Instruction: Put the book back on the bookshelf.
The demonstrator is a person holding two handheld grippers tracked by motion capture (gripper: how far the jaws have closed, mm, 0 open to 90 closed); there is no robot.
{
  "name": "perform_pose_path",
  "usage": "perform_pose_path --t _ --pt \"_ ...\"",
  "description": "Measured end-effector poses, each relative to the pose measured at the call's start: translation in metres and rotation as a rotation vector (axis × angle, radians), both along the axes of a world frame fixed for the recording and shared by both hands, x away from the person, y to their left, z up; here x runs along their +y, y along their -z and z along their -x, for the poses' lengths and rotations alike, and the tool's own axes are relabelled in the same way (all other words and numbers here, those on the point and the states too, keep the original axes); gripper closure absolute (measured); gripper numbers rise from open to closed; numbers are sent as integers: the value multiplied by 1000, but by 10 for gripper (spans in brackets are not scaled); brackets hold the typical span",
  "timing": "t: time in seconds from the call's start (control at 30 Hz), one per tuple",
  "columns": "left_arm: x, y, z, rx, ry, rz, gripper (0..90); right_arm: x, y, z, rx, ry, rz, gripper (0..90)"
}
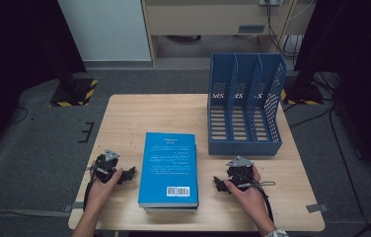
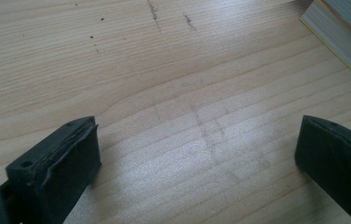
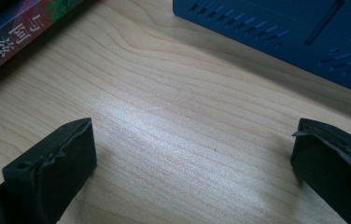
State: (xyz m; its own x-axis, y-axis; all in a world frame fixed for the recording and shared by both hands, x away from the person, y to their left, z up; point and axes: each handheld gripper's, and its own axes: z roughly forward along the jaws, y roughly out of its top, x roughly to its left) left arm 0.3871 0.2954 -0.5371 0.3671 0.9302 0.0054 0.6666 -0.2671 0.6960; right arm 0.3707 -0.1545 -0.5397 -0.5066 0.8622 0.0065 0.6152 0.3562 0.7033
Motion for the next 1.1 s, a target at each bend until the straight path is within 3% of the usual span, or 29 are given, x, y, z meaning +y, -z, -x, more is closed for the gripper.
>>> perform_pose_path --t 0.4,0.53,0.77,1.07,1.1 --pt "-8 -3 0 19 43 -2 21 -1 0 0 -1 -14 -1 7" --pt "-8 -6 3 25 56 29 38 -2 -1 2 -4 -17 2 28" --pt "-2 -13 6 17 65 63 46 -1 -2 2 4 -57 -3 65" --pt "-5 -22 15 19 91 49 52 1 -6 5 -15 -106 12 141" --pt "-4 -24 17 15 91 63 52 2 -10 8 -18 -111 -13 142"
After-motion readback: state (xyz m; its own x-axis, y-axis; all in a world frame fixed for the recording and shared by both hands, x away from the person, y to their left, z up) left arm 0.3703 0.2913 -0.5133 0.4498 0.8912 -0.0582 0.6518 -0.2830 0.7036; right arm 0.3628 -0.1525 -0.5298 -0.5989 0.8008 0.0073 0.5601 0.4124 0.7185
